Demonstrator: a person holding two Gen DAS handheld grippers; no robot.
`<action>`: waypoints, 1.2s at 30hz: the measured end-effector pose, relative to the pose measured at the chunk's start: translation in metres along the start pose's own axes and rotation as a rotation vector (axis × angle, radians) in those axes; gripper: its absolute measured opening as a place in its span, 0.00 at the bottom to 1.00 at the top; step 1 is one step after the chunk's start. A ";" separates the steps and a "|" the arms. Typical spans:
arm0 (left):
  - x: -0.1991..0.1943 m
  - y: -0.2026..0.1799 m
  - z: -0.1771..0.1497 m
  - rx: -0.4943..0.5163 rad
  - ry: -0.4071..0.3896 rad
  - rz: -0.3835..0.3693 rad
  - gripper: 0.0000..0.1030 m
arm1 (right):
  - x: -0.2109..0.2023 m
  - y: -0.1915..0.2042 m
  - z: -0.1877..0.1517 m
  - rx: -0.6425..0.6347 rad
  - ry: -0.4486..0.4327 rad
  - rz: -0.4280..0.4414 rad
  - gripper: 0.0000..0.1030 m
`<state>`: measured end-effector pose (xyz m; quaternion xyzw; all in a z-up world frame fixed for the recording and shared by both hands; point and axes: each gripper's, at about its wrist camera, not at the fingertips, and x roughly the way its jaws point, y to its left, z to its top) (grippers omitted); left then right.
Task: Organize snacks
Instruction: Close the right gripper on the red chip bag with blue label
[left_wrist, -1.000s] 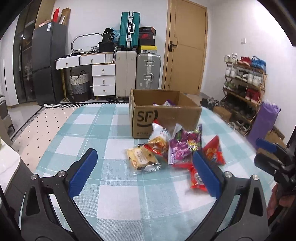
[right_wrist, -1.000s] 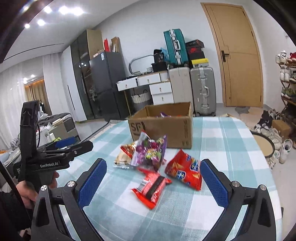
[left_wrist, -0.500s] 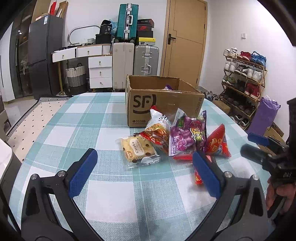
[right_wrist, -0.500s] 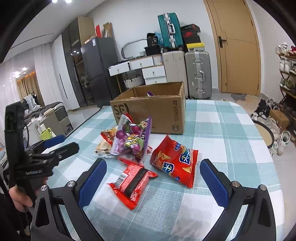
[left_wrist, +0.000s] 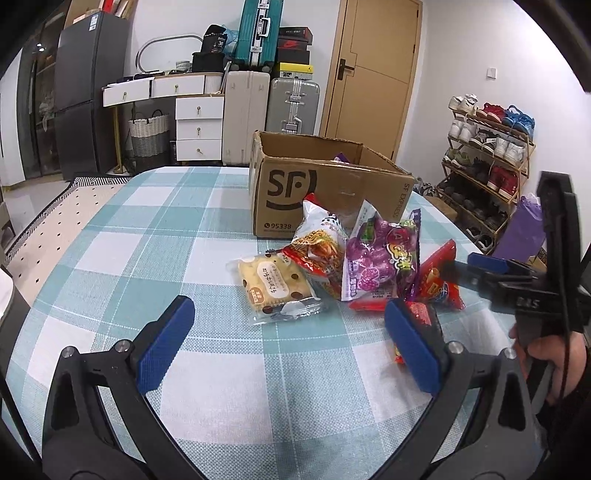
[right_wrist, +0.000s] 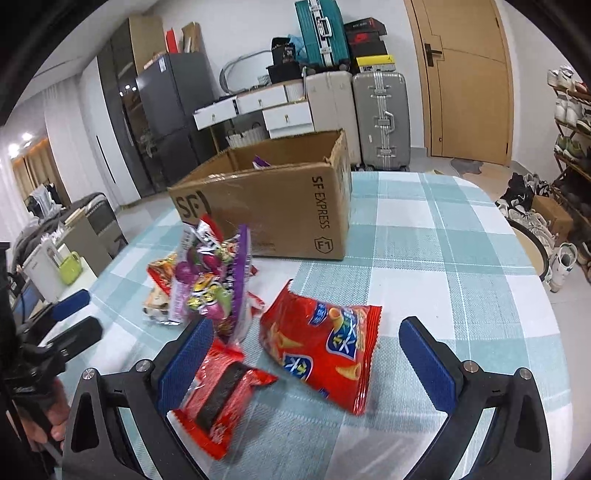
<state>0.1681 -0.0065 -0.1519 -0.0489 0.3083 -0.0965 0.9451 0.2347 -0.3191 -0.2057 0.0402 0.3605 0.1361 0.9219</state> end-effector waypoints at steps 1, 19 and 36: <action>-0.002 0.000 0.000 0.001 0.000 0.001 0.99 | 0.005 -0.002 0.002 0.005 0.013 -0.003 0.99; 0.005 -0.002 -0.005 0.006 0.013 -0.011 0.99 | 0.046 -0.027 0.002 0.142 0.132 0.072 0.74; 0.001 -0.002 -0.007 0.002 0.004 -0.001 0.99 | 0.027 -0.025 -0.003 0.158 0.105 0.110 0.47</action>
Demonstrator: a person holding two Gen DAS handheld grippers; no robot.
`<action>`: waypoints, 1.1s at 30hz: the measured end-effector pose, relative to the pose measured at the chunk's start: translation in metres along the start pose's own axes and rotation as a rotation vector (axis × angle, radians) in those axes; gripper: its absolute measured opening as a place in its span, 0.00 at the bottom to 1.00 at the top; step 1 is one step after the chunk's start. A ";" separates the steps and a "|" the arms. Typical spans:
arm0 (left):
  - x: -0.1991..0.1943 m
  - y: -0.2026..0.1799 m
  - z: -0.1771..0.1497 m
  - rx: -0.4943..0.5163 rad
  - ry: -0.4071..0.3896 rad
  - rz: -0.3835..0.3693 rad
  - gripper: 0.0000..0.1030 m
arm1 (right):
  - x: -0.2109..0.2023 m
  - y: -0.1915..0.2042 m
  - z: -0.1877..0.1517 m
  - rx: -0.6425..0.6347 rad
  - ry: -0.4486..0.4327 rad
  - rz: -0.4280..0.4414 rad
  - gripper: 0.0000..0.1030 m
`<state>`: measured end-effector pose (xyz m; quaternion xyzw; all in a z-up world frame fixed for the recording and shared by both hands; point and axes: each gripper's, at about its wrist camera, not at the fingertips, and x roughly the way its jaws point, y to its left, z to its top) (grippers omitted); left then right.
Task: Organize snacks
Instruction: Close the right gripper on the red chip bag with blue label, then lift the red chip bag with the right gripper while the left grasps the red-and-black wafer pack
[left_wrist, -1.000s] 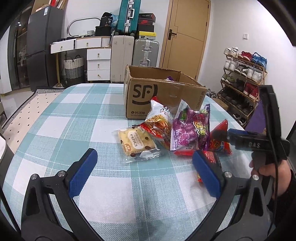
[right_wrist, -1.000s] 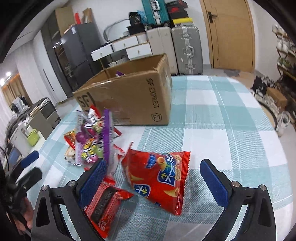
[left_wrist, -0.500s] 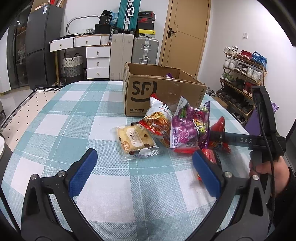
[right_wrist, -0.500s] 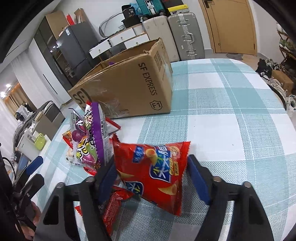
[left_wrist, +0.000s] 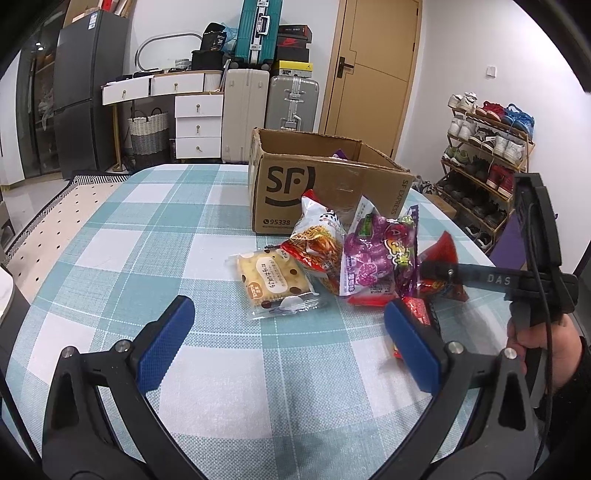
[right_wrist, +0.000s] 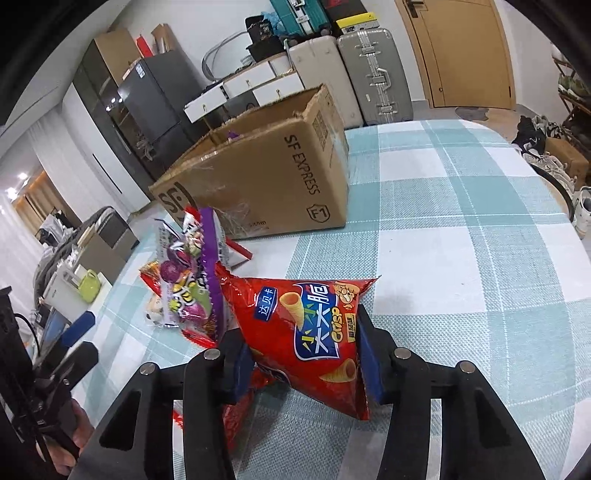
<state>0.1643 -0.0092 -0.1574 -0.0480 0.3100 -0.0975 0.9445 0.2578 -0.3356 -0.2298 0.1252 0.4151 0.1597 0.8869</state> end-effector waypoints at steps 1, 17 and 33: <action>0.001 -0.001 0.000 0.002 0.002 0.001 0.99 | -0.003 0.001 0.000 -0.002 -0.006 0.003 0.47; 0.000 -0.028 -0.002 0.047 0.090 -0.078 0.99 | -0.069 0.011 -0.024 0.002 -0.108 0.034 0.47; 0.067 -0.081 -0.003 0.056 0.304 -0.169 0.99 | -0.113 0.001 -0.058 -0.009 -0.174 -0.005 0.47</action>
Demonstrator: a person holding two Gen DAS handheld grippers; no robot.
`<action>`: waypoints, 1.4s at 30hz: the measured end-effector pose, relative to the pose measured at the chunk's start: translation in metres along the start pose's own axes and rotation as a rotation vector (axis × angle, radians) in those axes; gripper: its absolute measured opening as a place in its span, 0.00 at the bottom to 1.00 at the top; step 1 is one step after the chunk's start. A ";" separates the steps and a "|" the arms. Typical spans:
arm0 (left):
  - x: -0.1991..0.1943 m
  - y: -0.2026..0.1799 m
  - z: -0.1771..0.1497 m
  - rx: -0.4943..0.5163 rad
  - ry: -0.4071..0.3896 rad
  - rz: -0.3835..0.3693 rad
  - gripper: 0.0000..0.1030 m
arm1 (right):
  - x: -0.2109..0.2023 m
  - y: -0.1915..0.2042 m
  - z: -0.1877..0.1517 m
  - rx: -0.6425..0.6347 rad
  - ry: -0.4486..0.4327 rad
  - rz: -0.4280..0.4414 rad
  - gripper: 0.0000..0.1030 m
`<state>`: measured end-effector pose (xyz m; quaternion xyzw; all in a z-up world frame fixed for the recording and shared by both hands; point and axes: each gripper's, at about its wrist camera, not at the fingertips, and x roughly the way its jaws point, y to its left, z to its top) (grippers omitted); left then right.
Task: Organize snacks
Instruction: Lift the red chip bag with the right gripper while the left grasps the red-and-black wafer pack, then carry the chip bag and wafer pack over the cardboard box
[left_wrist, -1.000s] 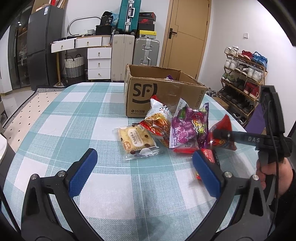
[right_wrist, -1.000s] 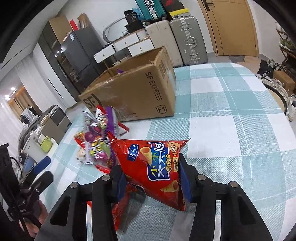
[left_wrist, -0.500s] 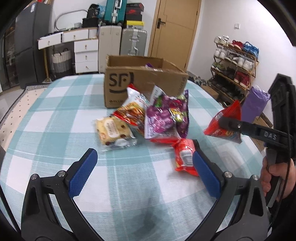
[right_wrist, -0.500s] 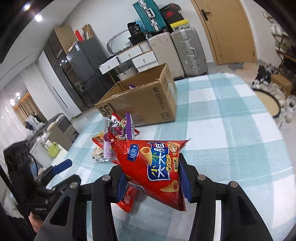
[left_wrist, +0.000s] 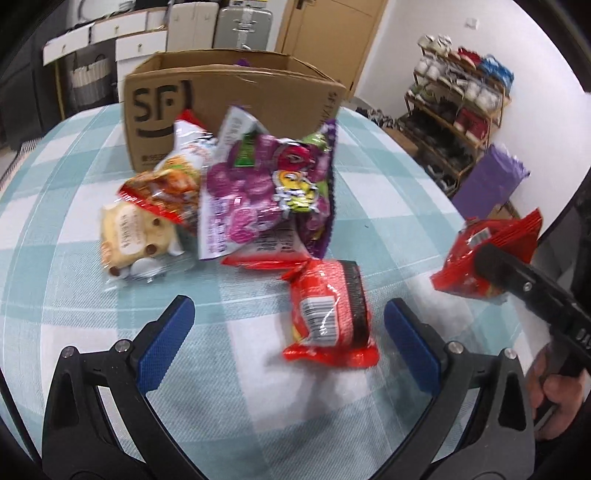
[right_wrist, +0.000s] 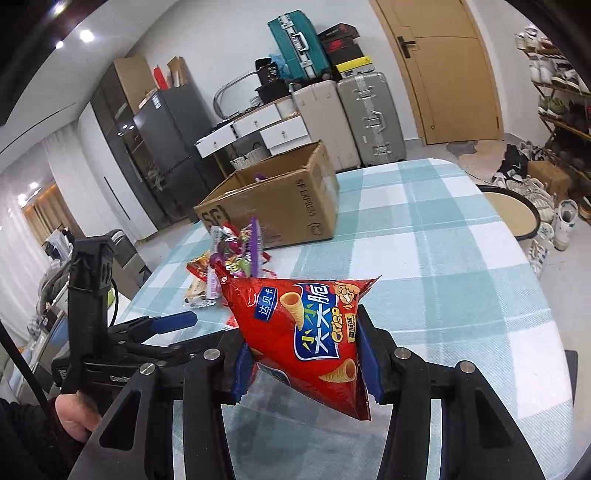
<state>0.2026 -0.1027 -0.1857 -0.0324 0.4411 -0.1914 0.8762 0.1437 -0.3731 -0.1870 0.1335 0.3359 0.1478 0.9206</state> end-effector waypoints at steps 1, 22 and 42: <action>0.003 -0.005 0.001 0.008 0.004 0.001 0.99 | -0.002 -0.003 -0.001 0.008 -0.005 -0.003 0.47; 0.036 -0.032 0.014 0.064 0.073 0.027 0.40 | -0.024 -0.014 -0.012 0.052 -0.038 0.021 0.47; -0.059 -0.001 -0.008 0.087 -0.060 0.021 0.40 | -0.040 0.042 -0.010 -0.002 -0.040 0.085 0.47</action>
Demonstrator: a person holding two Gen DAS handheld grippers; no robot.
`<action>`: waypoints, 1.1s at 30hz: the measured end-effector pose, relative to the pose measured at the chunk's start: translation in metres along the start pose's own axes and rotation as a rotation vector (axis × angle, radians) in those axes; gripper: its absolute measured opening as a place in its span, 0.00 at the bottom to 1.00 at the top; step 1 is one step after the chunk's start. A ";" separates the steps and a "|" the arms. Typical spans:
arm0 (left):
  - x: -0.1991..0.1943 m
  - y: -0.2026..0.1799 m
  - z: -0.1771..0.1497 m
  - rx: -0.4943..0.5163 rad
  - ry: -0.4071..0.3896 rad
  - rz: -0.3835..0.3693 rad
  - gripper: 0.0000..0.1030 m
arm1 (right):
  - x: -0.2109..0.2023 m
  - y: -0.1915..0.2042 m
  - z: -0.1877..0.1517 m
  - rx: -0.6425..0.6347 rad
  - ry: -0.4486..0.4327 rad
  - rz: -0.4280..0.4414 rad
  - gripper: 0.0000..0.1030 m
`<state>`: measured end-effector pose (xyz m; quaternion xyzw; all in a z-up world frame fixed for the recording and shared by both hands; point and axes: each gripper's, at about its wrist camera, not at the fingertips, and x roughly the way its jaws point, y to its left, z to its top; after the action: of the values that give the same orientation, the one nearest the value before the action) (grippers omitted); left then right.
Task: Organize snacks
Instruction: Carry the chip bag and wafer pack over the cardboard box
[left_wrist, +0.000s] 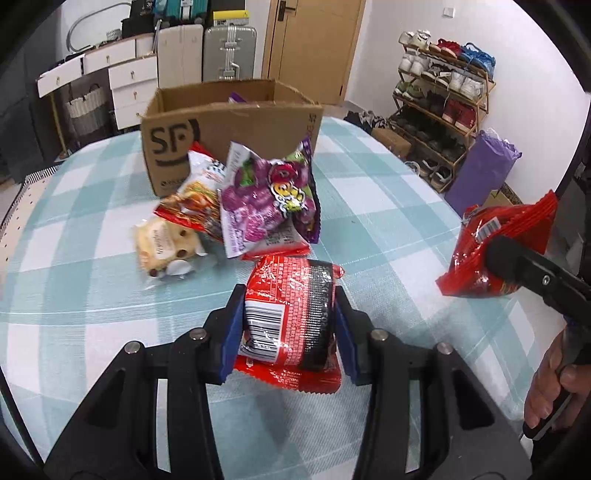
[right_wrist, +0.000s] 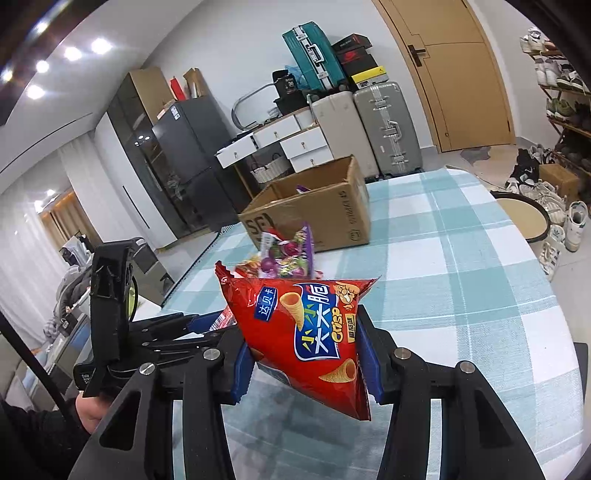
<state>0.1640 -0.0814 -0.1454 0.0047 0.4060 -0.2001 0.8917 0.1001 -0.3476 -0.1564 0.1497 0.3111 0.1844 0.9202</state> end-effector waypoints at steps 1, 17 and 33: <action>-0.006 0.002 0.000 -0.003 -0.009 0.001 0.40 | -0.002 0.003 0.000 -0.003 -0.001 0.003 0.47; -0.092 0.031 -0.005 -0.056 -0.139 0.006 0.40 | -0.019 0.055 0.018 -0.046 -0.031 0.080 0.47; -0.169 0.055 0.011 -0.079 -0.211 0.016 0.40 | -0.043 0.099 0.071 -0.111 -0.106 0.129 0.47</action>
<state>0.0918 0.0266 -0.0235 -0.0483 0.3174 -0.1760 0.9306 0.0885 -0.2901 -0.0409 0.1280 0.2411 0.2522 0.9284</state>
